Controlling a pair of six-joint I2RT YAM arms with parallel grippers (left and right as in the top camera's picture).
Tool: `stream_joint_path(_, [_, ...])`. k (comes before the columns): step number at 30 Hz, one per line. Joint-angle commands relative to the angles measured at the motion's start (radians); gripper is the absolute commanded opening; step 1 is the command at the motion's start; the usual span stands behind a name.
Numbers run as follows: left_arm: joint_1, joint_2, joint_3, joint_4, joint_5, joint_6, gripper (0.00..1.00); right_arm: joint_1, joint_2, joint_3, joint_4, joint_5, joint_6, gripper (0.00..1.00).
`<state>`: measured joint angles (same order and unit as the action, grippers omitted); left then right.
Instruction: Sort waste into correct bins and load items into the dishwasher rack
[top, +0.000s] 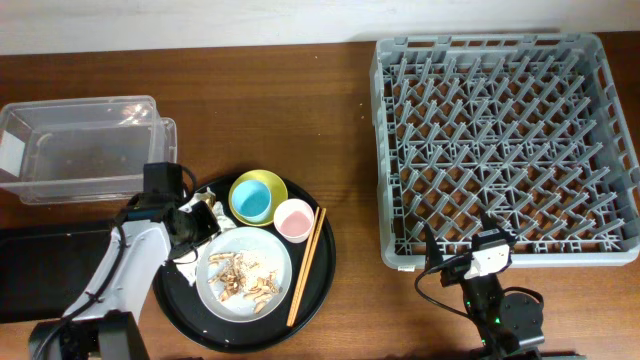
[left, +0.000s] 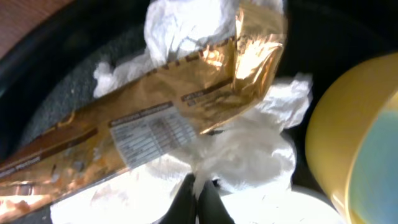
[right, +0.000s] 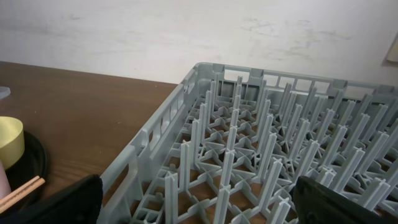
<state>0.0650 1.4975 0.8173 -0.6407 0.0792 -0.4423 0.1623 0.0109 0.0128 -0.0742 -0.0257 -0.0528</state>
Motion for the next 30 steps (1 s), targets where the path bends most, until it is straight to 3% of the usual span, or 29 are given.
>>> stream_joint_path(1, [0.003, -0.122, 0.099, -0.154, 0.011, 0.002, 0.01, -0.006, -0.006, -0.007, -0.003, 0.008, 0.000, 0.98])
stream_joint_path(9, [0.003, -0.600, 0.104, -0.257, 0.010, -0.036, 0.01, -0.005, -0.006, -0.007, -0.003, 0.008, 0.000, 0.98])
stream_joint_path(12, [0.003, -0.715, 0.104, -0.109, -0.060, -0.044, 0.01, -0.005, -0.006, -0.007, -0.004, 0.008, 0.000, 0.98])
stream_joint_path(14, [0.003, -0.739, 0.104, 0.041, -0.240, -0.043, 0.01, -0.005, -0.006, -0.007, -0.003, 0.008, 0.000, 0.98])
stream_joint_path(15, [0.003, -0.733, 0.104, 0.097, -0.339, -0.043, 0.01, -0.005, -0.006, -0.007, -0.004, 0.008, 0.000, 0.98])
stream_joint_path(16, [0.003, -0.691, 0.104, 0.252, -0.459, -0.043, 0.01, -0.005, -0.006, -0.007, -0.003, 0.008, 0.000, 0.98])
stream_joint_path(18, [0.004, -0.534, 0.104, 0.576, -0.466, 0.046, 0.01, -0.005, -0.006, -0.007, -0.003, 0.008, 0.000, 0.98])
stream_joint_path(21, [0.064, -0.282, 0.104, 0.917, -0.469, 0.263, 0.01, -0.005, -0.006, -0.007, -0.003, 0.008, 0.000, 0.98])
stream_joint_path(25, [0.257, -0.056, 0.104, 0.948, -0.433, 0.273, 0.01, -0.005, -0.006, -0.007, -0.003, 0.008, 0.000, 0.98])
stream_joint_path(26, [0.300, -0.010, 0.104, 0.967, -0.365, 0.273, 0.09, -0.005, -0.006, -0.007, -0.003, 0.008, 0.000, 0.98])
stream_joint_path(27, [0.321, 0.012, 0.104, 0.989, -0.317, 0.273, 0.09, -0.005, -0.006, -0.007, -0.004, 0.008, 0.001, 0.98])
stream_joint_path(28, [0.344, 0.040, 0.104, 1.011, -0.249, 0.273, 0.53, -0.005, -0.006, -0.007, -0.003, 0.008, 0.000, 0.98])
stream_joint_path(30, [0.344, 0.043, 0.104, 1.033, -0.246, 0.273, 0.72, -0.005, -0.006, -0.007, -0.004, 0.008, 0.001, 0.98])
